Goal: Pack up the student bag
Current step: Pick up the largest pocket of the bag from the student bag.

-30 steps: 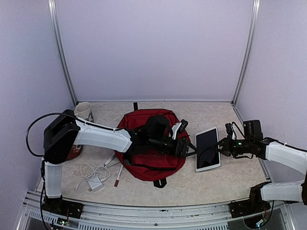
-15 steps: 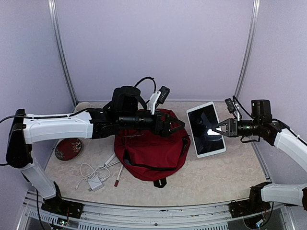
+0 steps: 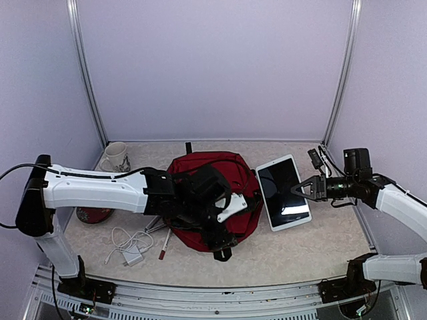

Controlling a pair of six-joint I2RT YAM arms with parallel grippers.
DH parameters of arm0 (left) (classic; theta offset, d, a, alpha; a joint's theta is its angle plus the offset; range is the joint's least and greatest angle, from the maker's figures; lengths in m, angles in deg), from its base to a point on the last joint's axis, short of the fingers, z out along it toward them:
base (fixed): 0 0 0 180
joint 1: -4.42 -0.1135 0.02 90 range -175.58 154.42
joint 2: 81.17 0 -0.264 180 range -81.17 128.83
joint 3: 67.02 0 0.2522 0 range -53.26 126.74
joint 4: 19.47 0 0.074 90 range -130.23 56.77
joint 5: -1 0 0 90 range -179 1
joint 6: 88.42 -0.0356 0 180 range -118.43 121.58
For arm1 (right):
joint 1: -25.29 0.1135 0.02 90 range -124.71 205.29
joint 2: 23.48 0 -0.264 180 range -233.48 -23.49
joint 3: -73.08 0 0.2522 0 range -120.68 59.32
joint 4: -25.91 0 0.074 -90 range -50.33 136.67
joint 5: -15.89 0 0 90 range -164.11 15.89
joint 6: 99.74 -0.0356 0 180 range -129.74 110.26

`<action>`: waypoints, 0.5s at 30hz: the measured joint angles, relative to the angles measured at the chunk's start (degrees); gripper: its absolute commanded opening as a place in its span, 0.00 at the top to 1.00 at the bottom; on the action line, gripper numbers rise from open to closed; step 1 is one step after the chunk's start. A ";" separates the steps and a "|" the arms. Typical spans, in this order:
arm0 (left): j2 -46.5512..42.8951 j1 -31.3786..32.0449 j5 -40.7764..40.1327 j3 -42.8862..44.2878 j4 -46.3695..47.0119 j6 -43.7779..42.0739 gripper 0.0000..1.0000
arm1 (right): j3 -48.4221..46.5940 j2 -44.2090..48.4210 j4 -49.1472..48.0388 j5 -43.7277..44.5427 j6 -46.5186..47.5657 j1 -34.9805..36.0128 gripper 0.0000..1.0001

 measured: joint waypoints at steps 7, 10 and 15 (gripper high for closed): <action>6.82 0.50 -8.94 1.49 -4.17 -10.36 0.42 | 1.33 0.46 -0.13 -0.02 -1.51 0.02 1.00; 6.54 -1.64 -11.96 1.53 -3.19 -11.45 0.48 | 1.20 0.74 -0.24 0.02 -1.88 0.02 1.00; 6.56 -1.31 -13.09 1.70 -1.51 -11.80 0.73 | 0.94 4.31 3.13 1.18 -1.25 0.07 1.00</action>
